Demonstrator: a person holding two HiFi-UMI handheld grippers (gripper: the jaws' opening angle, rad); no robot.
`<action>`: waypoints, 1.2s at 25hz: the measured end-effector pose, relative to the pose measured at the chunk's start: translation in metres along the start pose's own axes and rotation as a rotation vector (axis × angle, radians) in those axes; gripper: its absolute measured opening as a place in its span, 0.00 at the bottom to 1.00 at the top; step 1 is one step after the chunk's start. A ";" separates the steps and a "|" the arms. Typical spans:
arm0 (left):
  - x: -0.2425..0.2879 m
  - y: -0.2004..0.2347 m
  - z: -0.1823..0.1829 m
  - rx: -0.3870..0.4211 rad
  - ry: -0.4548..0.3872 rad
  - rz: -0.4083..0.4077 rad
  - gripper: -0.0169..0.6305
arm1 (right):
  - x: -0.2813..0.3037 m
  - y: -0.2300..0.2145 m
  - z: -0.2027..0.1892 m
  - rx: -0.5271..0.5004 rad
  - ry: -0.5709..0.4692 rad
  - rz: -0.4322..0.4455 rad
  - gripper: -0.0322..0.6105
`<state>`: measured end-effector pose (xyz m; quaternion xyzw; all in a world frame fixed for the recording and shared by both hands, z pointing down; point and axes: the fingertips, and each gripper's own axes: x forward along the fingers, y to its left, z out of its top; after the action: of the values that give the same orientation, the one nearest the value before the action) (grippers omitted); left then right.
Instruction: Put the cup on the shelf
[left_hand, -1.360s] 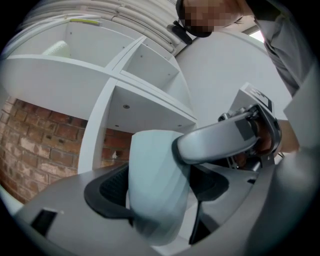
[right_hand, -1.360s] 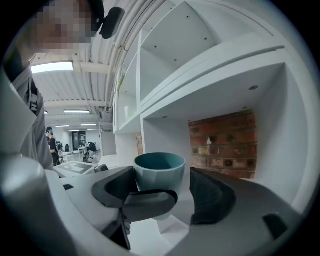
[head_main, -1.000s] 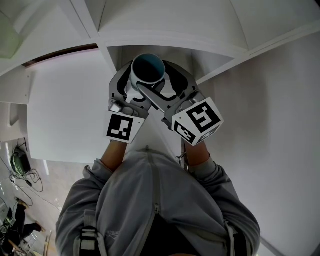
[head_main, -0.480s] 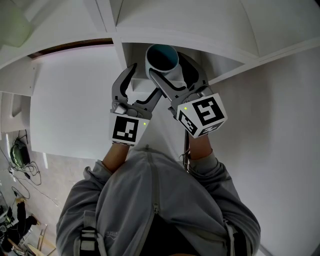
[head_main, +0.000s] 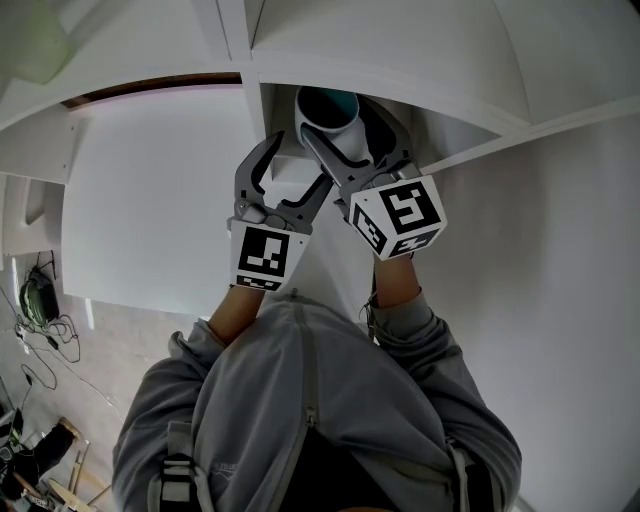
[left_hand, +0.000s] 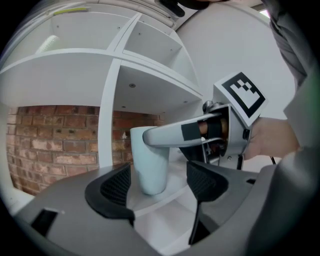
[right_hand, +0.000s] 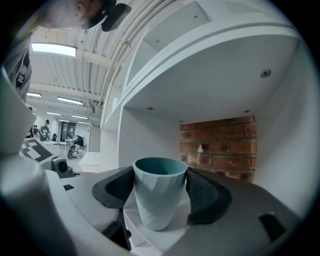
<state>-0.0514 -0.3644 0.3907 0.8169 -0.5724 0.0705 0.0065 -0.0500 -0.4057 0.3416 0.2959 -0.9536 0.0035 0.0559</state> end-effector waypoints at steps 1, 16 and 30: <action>0.001 0.000 -0.002 0.001 0.008 0.000 0.57 | 0.001 0.000 -0.001 0.002 0.000 -0.001 0.55; 0.009 -0.001 -0.015 -0.049 0.057 -0.004 0.50 | 0.004 0.001 -0.002 0.030 0.011 -0.007 0.56; 0.009 -0.001 -0.012 -0.058 0.048 -0.009 0.50 | -0.002 0.004 -0.002 0.048 0.003 0.005 0.58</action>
<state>-0.0485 -0.3717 0.4034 0.8171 -0.5702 0.0732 0.0440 -0.0505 -0.4016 0.3431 0.2949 -0.9538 0.0270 0.0504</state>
